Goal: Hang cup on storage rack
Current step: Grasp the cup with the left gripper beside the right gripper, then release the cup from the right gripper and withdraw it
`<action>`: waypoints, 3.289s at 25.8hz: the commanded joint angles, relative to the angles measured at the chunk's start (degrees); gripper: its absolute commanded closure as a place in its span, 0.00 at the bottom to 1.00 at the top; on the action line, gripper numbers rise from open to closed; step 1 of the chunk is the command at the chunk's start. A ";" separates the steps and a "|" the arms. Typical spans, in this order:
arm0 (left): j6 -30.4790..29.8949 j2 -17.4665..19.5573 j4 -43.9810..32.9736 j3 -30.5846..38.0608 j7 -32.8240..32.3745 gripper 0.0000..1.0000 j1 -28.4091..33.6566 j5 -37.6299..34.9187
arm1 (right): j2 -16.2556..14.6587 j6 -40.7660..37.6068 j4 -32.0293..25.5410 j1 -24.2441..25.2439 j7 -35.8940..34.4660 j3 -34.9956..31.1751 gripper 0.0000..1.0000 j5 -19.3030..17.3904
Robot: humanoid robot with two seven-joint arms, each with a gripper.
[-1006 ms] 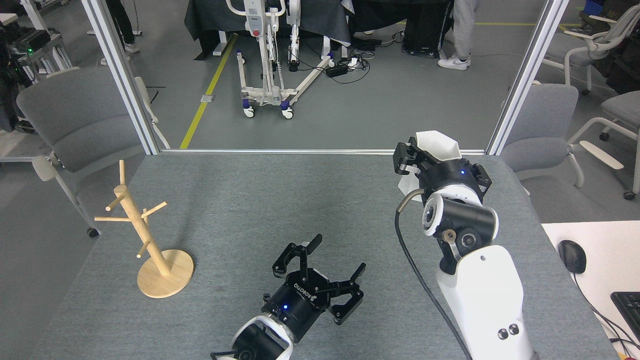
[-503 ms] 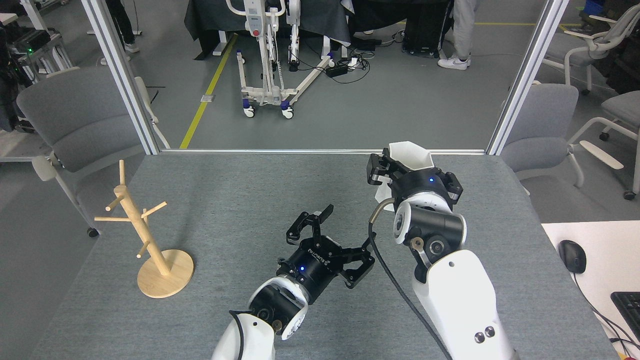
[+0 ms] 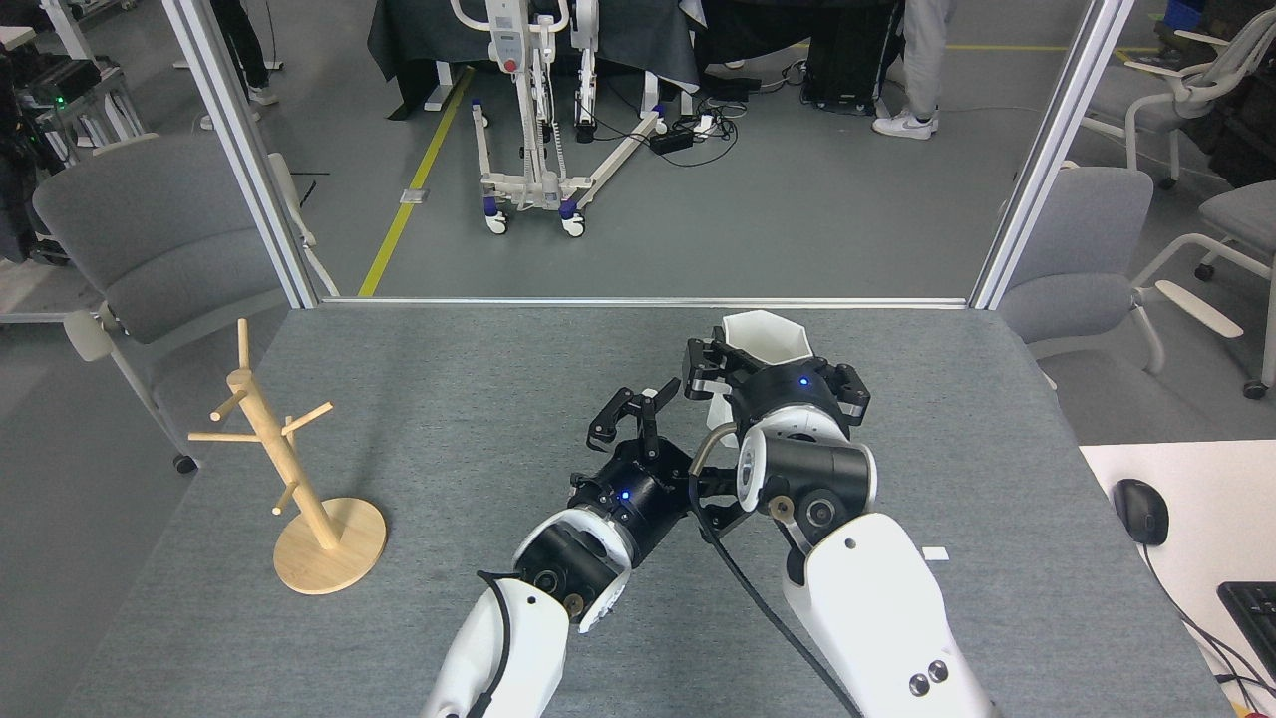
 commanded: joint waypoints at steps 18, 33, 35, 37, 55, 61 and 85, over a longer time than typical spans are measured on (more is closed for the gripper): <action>-5.89 -0.06 3.94 -2.14 -1.57 0.01 -1.71 0.88 | 0.34 0.01 1.49 0.18 -0.42 0.09 1.00 -0.02; -7.03 -0.14 5.00 -1.88 -7.99 0.01 -4.52 1.15 | 0.42 0.01 1.75 1.77 -0.68 0.09 1.00 0.06; -6.77 -0.23 6.23 -1.70 -8.60 0.03 -4.61 1.67 | 0.51 0.09 1.75 1.77 -0.68 0.09 1.00 0.06; -6.68 -0.14 6.58 -1.70 -8.69 0.09 -4.79 3.08 | 0.51 0.09 1.84 1.85 -0.68 0.18 1.00 0.06; -8.53 0.82 8.34 -1.79 -9.48 0.38 -6.81 11.61 | 2.71 1.68 2.28 2.56 -0.77 2.73 1.00 0.24; -10.29 1.00 8.07 -1.70 -12.74 1.00 -6.46 12.22 | 3.76 2.56 2.54 2.56 -0.77 3.52 1.00 0.33; -10.46 1.35 7.81 -0.03 -12.65 1.00 -5.14 12.22 | 3.94 2.91 5.09 2.29 -17.65 3.08 0.01 -1.08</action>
